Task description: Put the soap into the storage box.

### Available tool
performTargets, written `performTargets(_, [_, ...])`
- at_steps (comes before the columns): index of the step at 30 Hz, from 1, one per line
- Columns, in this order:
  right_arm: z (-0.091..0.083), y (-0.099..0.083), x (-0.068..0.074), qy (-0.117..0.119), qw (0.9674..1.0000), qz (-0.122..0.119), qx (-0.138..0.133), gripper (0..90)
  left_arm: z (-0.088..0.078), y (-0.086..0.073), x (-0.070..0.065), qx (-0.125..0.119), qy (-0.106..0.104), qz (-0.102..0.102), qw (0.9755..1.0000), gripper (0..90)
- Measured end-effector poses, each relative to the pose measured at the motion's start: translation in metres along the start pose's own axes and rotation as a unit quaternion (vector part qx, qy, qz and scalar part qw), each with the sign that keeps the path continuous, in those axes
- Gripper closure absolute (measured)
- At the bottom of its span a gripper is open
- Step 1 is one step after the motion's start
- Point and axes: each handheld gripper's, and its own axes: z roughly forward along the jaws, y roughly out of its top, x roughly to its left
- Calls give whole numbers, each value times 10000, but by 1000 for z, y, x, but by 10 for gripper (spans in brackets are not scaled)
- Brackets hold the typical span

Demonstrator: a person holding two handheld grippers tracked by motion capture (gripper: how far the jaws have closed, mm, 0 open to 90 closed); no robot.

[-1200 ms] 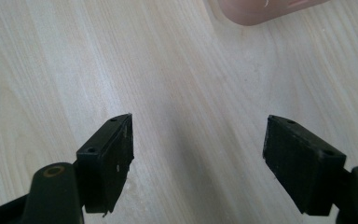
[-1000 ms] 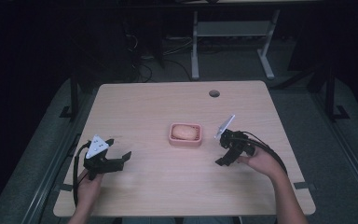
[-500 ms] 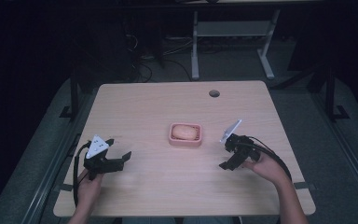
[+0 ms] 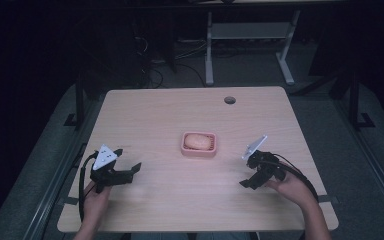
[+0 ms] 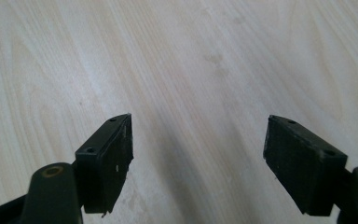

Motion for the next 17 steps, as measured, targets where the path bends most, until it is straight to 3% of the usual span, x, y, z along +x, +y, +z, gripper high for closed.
performTargets(9, [-1, -15, 8, -59, 9999, 92, -54, 233, 0, 0, 0, 26, 5, 8, 10000, 143])
performTargets(15, [-4, -22, 21, -142, 9996, 82, -216, 233, 0, 0, 1, 48, 7, 11, 10000, 143])
performTargets(17, [-6, -25, 29, -198, 9989, 82, -411, 233, 0, 0, 1, 64, 3, 14, 10000, 143])
